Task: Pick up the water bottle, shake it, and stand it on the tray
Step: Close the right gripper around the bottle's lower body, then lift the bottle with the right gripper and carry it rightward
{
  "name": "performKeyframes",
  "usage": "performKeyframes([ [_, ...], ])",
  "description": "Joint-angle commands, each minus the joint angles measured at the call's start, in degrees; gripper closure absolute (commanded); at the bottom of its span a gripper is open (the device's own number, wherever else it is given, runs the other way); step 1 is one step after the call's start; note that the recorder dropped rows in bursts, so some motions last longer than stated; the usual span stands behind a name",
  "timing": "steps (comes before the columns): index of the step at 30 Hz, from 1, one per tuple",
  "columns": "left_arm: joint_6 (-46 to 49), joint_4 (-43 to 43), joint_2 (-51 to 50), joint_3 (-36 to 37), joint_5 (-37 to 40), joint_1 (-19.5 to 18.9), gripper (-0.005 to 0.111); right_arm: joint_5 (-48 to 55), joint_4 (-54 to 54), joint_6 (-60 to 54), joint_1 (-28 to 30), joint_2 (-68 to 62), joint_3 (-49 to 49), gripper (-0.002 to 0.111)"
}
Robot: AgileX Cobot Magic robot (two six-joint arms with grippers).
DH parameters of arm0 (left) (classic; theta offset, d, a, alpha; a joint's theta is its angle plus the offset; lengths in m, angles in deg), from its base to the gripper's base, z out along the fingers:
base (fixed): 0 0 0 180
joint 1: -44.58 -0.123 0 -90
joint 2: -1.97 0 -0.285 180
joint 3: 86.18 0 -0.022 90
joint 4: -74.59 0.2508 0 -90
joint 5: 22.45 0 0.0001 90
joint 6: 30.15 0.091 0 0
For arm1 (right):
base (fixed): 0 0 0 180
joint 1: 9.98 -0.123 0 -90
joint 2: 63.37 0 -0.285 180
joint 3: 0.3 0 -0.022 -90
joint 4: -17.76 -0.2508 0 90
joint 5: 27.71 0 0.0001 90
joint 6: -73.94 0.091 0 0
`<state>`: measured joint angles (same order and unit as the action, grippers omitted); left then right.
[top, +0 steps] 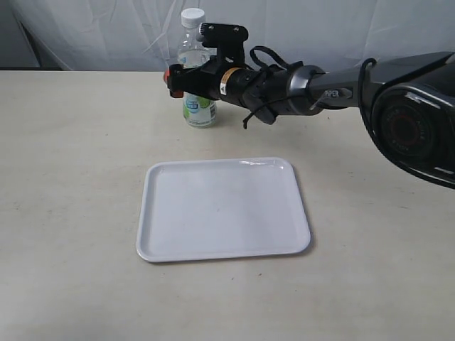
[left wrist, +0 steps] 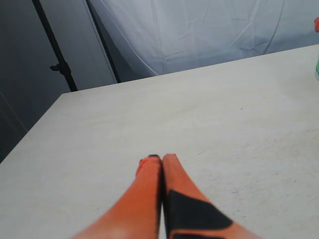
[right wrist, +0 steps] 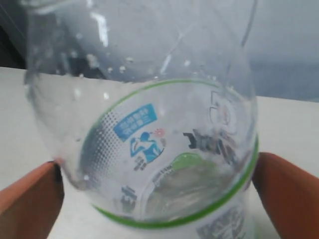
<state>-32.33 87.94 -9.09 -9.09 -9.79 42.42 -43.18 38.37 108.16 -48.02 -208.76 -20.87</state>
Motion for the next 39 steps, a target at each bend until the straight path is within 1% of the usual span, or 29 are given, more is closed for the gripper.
performKeyframes([
  [1,-0.4,-0.21,0.24,0.13,-0.76,-0.05,0.107,-0.11,-0.35,-0.47,0.01,0.12,-0.29,0.006],
  [2,-0.4,-0.21,0.24,0.13,-0.76,-0.05,0.107,-0.11,-0.35,-0.47,0.01,0.12,-0.29,0.01],
  [3,-0.4,-0.21,0.24,0.13,-0.76,-0.05,0.107,-0.11,-0.35,-0.47,0.01,0.12,-0.29,0.027],
  [4,-0.4,-0.21,0.24,0.13,-0.76,-0.05,0.107,-0.11,-0.35,-0.47,0.01,0.12,-0.29,0.039],
  [5,-0.4,-0.21,0.24,0.13,-0.76,-0.05,0.107,-0.11,-0.35,-0.47,0.01,0.12,-0.29,0.062],
  [6,-0.4,-0.21,0.24,0.13,-0.76,-0.05,0.107,0.03,-0.35,-0.47,0.01,0.12,-0.29,0.074],
  [7,-0.4,-0.21,0.24,0.13,-0.76,-0.05,0.107,0.97,-0.35,-0.47,0.01,0.12,-0.29,0.092],
  [8,-0.4,-0.21,0.24,0.13,-0.76,-0.05,0.107,1.91,-0.35,-0.47,0.01,0.12,-0.29,0.102],
  [9,-0.4,-0.21,0.24,0.13,-0.76,-0.05,0.107,3.9,-0.35,-0.47,0.01,0.12,-0.29,0.109],
  [13,-0.4,-0.21,0.24,0.13,-0.76,-0.05,0.107,10.49,-0.35,-0.47,-0.24,1.16,-0.29,0.109],
  [18,-0.4,-0.21,0.24,0.13,-0.76,-0.05,0.107,21.83,4.8,-1.42,-0.37,8.58,-0.29,0.109],
  [21,-0.4,-0.21,0.24,0.13,-0.76,-0.05,0.107,26.86,6.45,-1.64,-0.37,11.73,-0.29,0.109],
  [28,-0.4,-0.21,0.24,0.13,-0.76,-0.05,0.107,38.81,7.39,-8.52,-1.05,18.73,1.03,0.109],
  [31,-0.4,-0.21,0.24,0.13,-0.76,-0.05,0.107,39.05,7.36,-8.96,-1.44,23.7,5.2,0.109],
  [39,-0.4,-0.21,0.24,0.13,-0.76,-0.05,0.107,36.06,7.14,-8.35,-1.44,41.73,23.46,0.109],
])
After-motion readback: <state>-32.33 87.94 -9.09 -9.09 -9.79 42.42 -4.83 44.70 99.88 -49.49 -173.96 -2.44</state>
